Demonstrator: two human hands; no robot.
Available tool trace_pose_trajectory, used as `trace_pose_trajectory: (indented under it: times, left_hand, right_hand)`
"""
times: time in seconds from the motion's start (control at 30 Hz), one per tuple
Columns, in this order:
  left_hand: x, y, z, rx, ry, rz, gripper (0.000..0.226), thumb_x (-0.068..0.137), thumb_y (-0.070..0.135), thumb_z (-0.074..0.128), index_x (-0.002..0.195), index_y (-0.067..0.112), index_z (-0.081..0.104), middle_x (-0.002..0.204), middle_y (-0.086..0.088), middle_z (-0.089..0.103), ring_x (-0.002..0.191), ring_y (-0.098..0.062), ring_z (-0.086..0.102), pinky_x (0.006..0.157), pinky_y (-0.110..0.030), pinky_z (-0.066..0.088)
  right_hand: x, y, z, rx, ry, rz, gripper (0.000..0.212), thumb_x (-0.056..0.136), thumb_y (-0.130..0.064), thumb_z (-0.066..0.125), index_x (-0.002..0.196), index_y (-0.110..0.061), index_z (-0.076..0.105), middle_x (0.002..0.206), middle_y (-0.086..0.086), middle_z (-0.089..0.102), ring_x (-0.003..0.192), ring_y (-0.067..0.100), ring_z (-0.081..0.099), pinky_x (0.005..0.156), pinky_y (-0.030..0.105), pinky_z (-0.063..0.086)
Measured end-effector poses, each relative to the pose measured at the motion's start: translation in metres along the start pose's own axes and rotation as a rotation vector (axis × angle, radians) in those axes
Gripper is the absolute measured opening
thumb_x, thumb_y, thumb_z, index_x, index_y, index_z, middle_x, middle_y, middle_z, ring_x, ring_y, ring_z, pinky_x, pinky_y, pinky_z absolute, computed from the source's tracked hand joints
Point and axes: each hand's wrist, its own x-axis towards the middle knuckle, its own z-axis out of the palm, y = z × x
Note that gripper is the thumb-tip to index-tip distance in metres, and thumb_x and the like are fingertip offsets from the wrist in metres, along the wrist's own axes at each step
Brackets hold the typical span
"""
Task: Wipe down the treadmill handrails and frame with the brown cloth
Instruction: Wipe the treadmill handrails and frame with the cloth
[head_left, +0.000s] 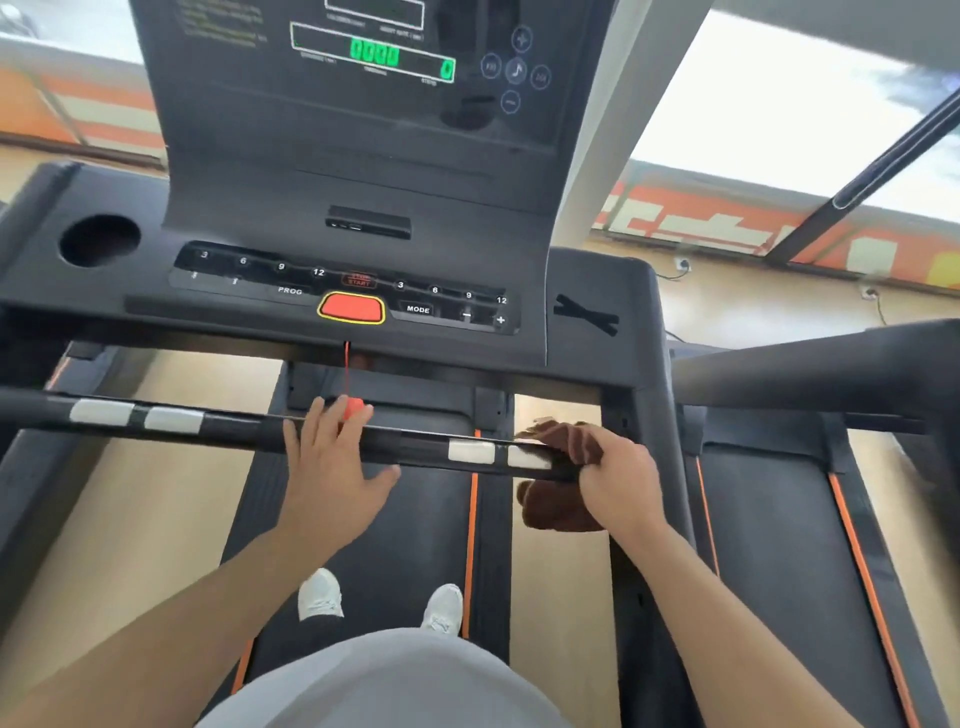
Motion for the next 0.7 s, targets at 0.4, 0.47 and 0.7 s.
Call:
trace_pose_trajectory:
  times: [0.4, 0.47, 0.7]
  left_hand:
    - [-0.077, 0.046, -0.067, -1.370, -0.043, -0.519, 0.040, 0.075, 0.060, 0.063, 0.107, 0.037, 0.070, 0.104, 0.008, 0.078, 0.105, -0.013, 0.072, 0.091, -0.030, 0.055]
    - [-0.082, 0.023, -0.075, -1.346, 0.071, -0.615, 0.047, 0.074, 0.063, 0.063, 0.111, 0.035, 0.068, 0.108, 0.004, 0.078, 0.107, -0.019, 0.072, 0.101, -0.042, 0.053]
    - [-0.099, -0.029, -0.095, -1.103, 0.228, -0.576, 0.038, 0.079, 0.064, 0.047, 0.103, 0.039, 0.062, 0.085, 0.023, 0.071, 0.090, -0.006, 0.068, 0.079, -0.014, 0.053]
  right_hand:
    - [-0.064, -0.125, 0.022, 0.343, -0.797, -0.663, 0.085, 0.087, -0.012, 0.076, 0.144, -0.059, 0.035, 0.150, -0.049, 0.027, 0.149, -0.014, 0.016, 0.122, 0.017, 0.022]
    - [-0.052, -0.134, 0.042, 0.432, -0.638, -0.590, 0.080, 0.087, -0.009, 0.074, 0.147, -0.050, 0.042, 0.148, -0.037, 0.043, 0.142, -0.010, 0.035, 0.119, 0.025, 0.034]
    - [-0.054, -0.201, 0.096, 0.311, -0.684, -0.582, 0.025, 0.093, -0.038, 0.074, 0.117, -0.045, 0.070, 0.101, -0.024, 0.075, 0.096, -0.002, 0.069, 0.090, 0.033, 0.058]
